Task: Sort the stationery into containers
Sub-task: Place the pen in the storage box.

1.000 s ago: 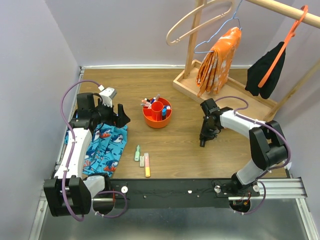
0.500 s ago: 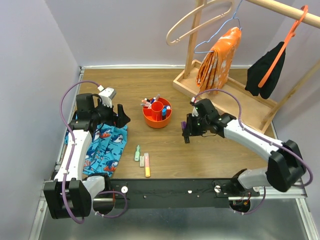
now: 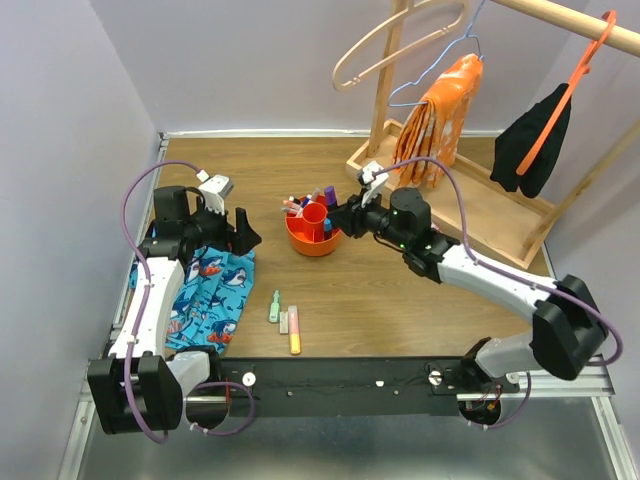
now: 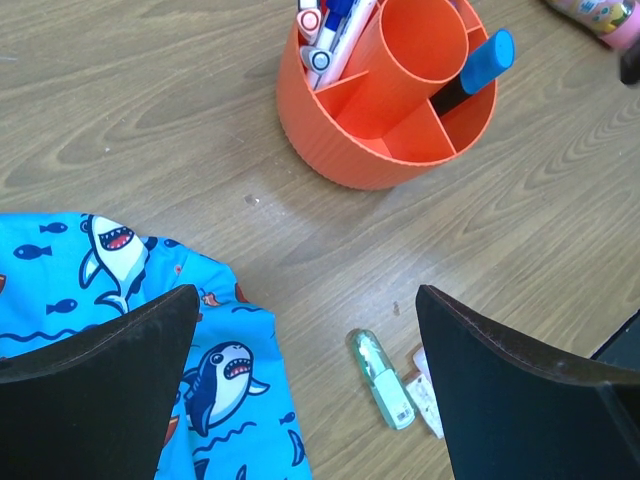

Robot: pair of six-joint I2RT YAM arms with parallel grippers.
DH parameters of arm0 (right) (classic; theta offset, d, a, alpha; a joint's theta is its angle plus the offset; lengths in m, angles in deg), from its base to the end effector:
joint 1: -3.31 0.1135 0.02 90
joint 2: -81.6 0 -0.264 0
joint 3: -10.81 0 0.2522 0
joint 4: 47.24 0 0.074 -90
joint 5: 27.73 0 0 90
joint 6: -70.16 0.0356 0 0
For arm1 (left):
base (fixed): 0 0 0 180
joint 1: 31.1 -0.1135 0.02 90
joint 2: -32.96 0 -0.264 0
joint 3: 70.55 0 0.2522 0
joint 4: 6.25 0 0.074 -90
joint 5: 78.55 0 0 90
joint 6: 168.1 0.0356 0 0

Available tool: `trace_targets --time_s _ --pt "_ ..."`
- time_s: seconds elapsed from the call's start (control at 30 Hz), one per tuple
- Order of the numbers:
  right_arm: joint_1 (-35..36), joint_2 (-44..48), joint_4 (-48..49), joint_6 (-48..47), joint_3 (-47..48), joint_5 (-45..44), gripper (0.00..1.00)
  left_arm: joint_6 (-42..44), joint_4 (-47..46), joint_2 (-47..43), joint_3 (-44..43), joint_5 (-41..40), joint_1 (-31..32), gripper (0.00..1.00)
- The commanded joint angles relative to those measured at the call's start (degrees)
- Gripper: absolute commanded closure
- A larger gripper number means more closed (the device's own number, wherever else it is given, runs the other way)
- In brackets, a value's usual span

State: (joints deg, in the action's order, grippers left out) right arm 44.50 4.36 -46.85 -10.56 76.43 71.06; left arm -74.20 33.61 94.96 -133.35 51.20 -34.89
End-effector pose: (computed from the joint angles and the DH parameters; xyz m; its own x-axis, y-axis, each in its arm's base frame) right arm 0.2341 0.2121 0.2989 -0.2678 -0.0226 -0.9632 -0.7300 0.6572 0.1875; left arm 0.2280 -0.0077 0.2862 -0.5971 0.0129 -0.8021 0.4863 0.8010 -0.3492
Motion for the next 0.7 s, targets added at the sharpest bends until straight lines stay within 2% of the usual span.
trace_targets --time_s 0.0,0.13,0.4,0.67 --pt "0.2 -5.8 18.2 -8.3 -2.3 -2.5 0.99 2.3 1.3 1.1 -1.5 1.8 -0.2 0.01" --pt "0.1 -8.2 21.3 -8.1 -3.8 -1.1 1.0 2.5 1.8 2.0 -2.4 1.6 -0.2 0.01" --pt "0.1 -11.6 25.9 -7.7 -6.6 -4.3 0.99 2.3 1.3 3.5 -2.6 1.3 -0.2 0.01" --pt "0.1 -15.1 36.3 -7.1 -11.3 -6.6 0.99 2.3 0.8 6.5 -3.7 1.6 -0.2 0.01"
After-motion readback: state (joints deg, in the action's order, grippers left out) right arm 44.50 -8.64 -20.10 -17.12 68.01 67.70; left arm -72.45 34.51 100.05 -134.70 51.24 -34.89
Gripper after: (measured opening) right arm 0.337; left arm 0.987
